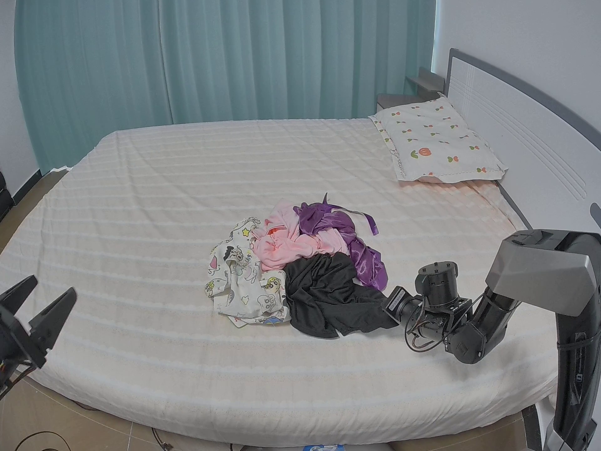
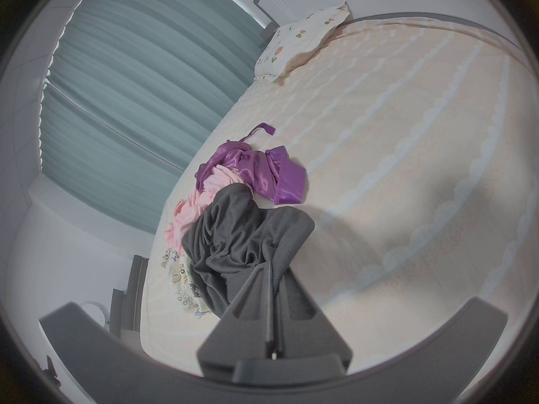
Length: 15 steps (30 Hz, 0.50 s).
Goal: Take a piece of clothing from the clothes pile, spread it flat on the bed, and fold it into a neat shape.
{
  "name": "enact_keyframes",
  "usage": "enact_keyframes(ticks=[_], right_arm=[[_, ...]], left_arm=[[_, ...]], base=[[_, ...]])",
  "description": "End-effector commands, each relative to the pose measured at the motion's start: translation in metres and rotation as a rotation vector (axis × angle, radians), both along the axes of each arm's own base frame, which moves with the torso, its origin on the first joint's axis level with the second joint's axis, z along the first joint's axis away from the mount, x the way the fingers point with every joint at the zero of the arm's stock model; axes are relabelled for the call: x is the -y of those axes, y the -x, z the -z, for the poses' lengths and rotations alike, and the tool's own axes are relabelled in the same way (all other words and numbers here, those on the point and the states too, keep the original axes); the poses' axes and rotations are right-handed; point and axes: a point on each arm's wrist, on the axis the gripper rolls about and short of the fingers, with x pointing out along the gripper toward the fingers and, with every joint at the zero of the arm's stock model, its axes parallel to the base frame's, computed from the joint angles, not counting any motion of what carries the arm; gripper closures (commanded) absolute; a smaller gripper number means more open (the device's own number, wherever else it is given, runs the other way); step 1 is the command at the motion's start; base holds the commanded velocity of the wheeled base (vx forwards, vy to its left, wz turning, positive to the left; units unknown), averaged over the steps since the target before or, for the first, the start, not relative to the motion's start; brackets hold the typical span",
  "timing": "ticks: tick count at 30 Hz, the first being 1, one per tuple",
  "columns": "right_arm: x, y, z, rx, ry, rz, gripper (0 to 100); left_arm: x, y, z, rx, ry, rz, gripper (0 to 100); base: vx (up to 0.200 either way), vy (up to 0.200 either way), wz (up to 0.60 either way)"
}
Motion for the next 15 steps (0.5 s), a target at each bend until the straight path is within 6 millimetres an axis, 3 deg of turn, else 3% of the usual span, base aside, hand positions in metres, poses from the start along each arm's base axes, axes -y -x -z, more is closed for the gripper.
enact_keyframes(ticks=[1, 5, 7, 15], right_arm=[[0.013, 0.022, -0.016, 0.054, -0.1, 0.031, 100], [0.013, 0.022, -0.016, 0.056, -0.1, 0.03, 100], [0.013, 0.022, -0.015, 0.054, -0.098, 0.03, 100], [0.013, 0.021, -0.018, 0.063, -0.103, 0.031, 100]], left_arm=[[0.146, -0.172, 0.149, -0.532, -0.048, 0.088, 0], [0.169, -0.197, 0.166, -0.542, -0.02, 0.093, 0], [0.18, -0.211, 0.184, -0.574, -0.02, 0.096, 0], [0.211, -0.237, 0.222, -0.595, -0.028, 0.135, 0]], base=[[0.0, 0.0, 0.0], [0.0, 0.0, 0.0], [0.0, 0.0, 0.0], [0.0, 0.0, 0.0]])
